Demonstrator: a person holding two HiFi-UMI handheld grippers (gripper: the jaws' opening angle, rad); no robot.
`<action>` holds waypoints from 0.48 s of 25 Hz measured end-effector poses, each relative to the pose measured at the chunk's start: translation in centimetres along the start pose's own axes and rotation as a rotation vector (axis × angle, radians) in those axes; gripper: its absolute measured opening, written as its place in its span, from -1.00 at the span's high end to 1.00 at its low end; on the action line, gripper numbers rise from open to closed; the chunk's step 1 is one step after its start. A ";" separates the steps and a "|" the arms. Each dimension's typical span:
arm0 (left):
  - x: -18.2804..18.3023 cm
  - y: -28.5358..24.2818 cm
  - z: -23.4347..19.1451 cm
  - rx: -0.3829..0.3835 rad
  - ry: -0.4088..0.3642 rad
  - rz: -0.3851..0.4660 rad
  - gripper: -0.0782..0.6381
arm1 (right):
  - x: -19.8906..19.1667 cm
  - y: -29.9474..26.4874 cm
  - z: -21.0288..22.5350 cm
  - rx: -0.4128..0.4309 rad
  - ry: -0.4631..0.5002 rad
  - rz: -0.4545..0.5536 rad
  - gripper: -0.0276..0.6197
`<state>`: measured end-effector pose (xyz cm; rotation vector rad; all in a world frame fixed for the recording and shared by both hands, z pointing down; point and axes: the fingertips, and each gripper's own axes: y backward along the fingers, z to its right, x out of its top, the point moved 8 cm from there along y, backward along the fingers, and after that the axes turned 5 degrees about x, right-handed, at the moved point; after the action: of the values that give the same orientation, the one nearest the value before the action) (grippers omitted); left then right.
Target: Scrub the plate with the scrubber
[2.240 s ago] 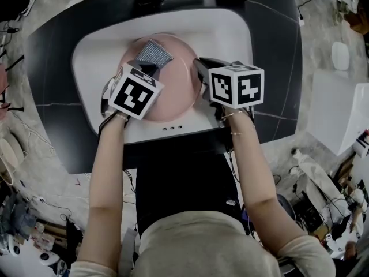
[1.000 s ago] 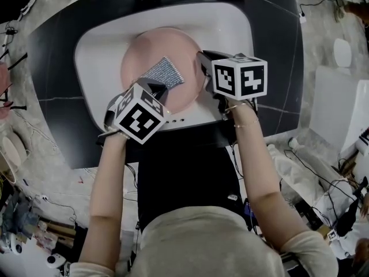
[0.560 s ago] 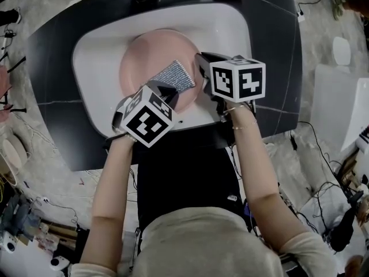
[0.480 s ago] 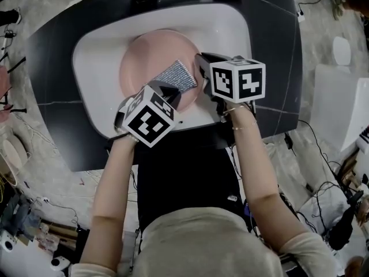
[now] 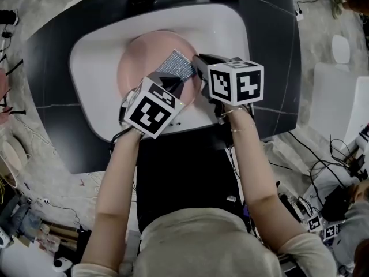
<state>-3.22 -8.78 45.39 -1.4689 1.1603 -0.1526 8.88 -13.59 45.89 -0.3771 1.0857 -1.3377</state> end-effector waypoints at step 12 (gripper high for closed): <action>1.5 -0.9 -4.0 0.123 0.063 0.037 0.70 | -0.1 0.0 0.1 0.009 0.007 -0.004 0.77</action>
<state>-4.66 -12.67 46.53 -1.3420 1.2065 -0.2420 9.00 -13.53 45.95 -0.3686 1.0853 -1.3483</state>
